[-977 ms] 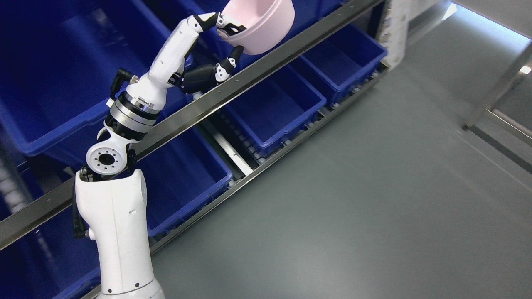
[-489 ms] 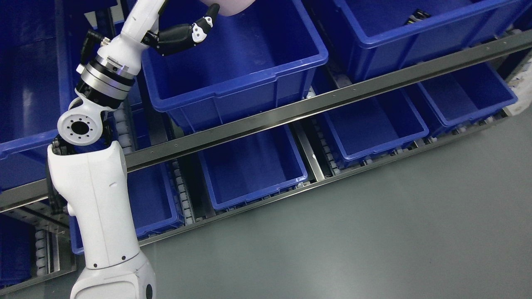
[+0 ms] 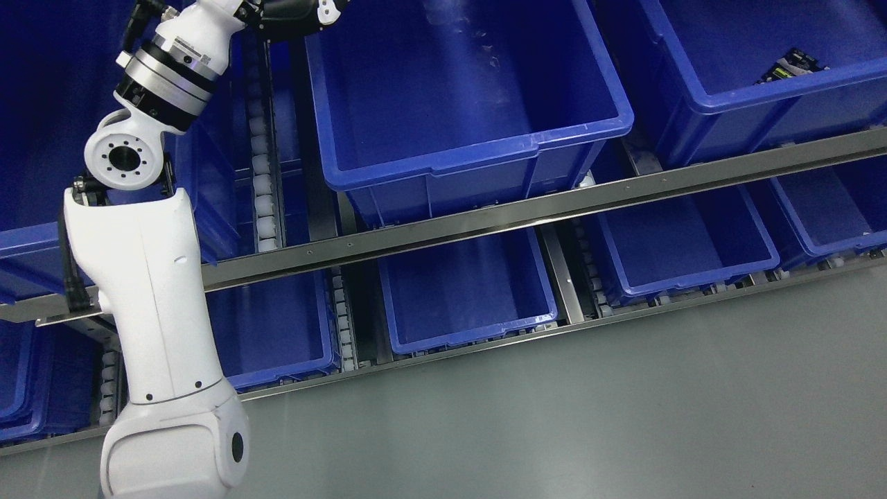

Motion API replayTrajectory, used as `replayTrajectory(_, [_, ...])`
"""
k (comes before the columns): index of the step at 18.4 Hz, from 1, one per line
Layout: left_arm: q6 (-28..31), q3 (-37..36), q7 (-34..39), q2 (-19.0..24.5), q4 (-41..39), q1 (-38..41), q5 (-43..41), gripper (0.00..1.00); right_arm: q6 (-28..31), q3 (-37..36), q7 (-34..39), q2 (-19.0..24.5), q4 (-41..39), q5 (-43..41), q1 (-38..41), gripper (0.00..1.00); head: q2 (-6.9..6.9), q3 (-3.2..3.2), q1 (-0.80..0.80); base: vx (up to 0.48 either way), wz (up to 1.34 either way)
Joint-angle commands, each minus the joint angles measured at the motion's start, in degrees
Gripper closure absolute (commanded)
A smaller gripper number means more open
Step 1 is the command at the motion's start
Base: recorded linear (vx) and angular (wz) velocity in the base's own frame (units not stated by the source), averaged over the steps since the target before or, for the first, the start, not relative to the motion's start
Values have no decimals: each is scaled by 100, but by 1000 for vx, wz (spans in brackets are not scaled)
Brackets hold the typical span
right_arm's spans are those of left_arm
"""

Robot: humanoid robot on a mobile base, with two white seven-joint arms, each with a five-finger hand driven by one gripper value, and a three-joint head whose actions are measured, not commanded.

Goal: Stack pink IKEA bowls on left shelf middle
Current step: 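Carry the bowls over the middle-shelf blue bin with the left hand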

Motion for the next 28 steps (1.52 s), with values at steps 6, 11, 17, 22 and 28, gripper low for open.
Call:
replayTrajectory(6, [11, -806, -4, -240, 1184, -128, -310, 96, 4, -26, 7, -100, -100, -9, 1, 0, 0, 0, 0, 15, 45])
replayTrajectory(11, [291, -999, -4, -327, 1395, -84, -407, 96, 4, -26, 7, -100, -100, -9, 1, 0, 0, 0, 0, -6, -15])
replayTrajectory(17, [485, -1052, 14, -342, 1739, -137, -468, 95, 4, -26, 7, -100, -100, -9, 1, 0, -1, 0, 0, 3, -13])
replayTrajectory(22, [494, -991, 83, -342, 1774, -102, -460, 90, 4, -26, 7, -100, -100, -9, 1, 0, -1, 0, 0, 1, 16])
replayTrajectory(28, [485, -991, 154, -342, 1774, -76, -416, 75, 4, -26, 7, -100, -100, -9, 1, 0, -1, 0, 0, -2, 3])
